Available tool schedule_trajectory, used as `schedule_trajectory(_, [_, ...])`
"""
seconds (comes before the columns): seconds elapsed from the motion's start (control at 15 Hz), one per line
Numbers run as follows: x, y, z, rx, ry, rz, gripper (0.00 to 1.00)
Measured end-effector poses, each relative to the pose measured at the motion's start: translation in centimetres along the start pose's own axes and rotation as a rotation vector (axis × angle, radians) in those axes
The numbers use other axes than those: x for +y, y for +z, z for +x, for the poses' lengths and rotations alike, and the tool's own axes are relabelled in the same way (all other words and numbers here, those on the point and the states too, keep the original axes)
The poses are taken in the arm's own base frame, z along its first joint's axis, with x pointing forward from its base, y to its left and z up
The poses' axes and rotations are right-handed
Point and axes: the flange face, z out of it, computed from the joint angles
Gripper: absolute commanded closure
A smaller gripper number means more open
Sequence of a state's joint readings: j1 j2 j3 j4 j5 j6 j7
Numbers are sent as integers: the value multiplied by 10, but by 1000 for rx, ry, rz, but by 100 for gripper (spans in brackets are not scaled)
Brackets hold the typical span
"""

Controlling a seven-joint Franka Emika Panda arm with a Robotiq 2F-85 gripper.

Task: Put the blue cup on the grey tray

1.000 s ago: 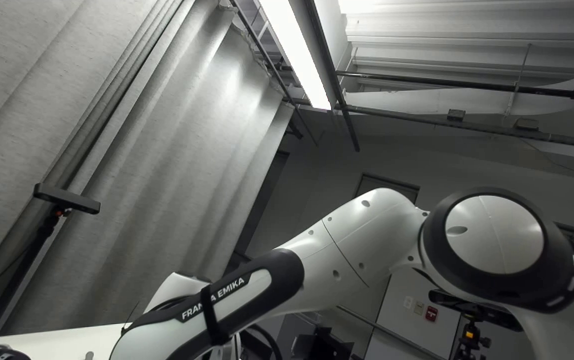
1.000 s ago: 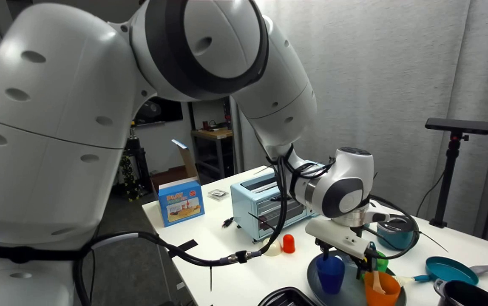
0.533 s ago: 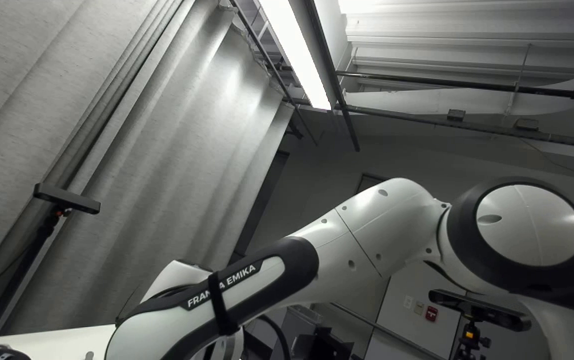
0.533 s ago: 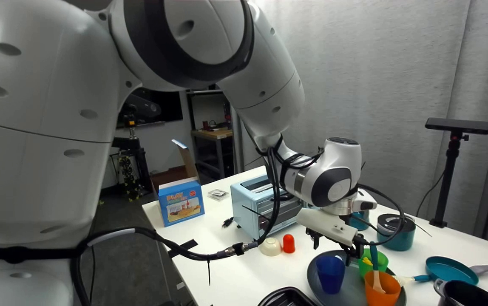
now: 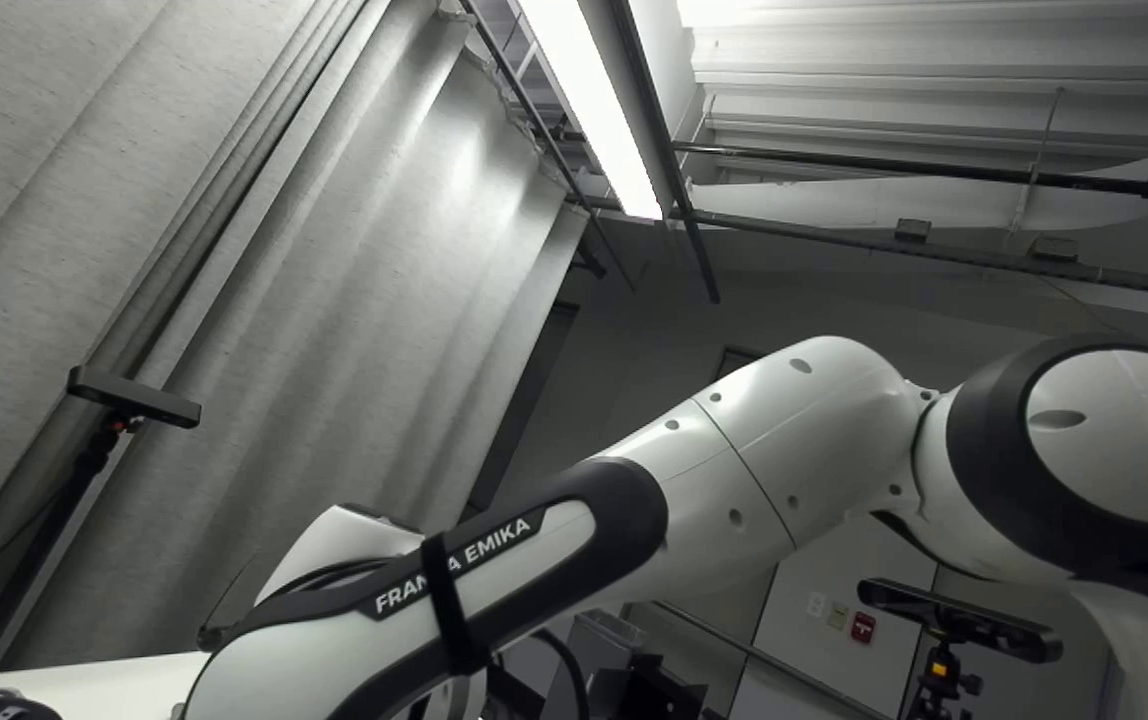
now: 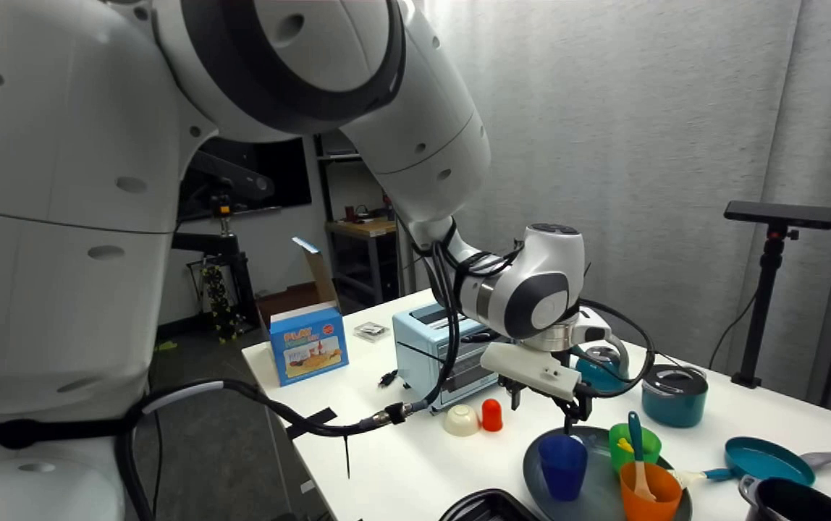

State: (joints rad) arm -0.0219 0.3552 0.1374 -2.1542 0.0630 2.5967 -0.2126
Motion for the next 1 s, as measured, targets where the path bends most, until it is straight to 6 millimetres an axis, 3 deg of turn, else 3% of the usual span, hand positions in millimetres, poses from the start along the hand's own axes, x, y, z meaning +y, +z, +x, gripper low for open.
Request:
schedule_trajectory(0.33, [-14,-4,-9,18,-34,-6,0])
schedule_trajectory(1.0, [-13,-1,-10,14,-32,-5,0])
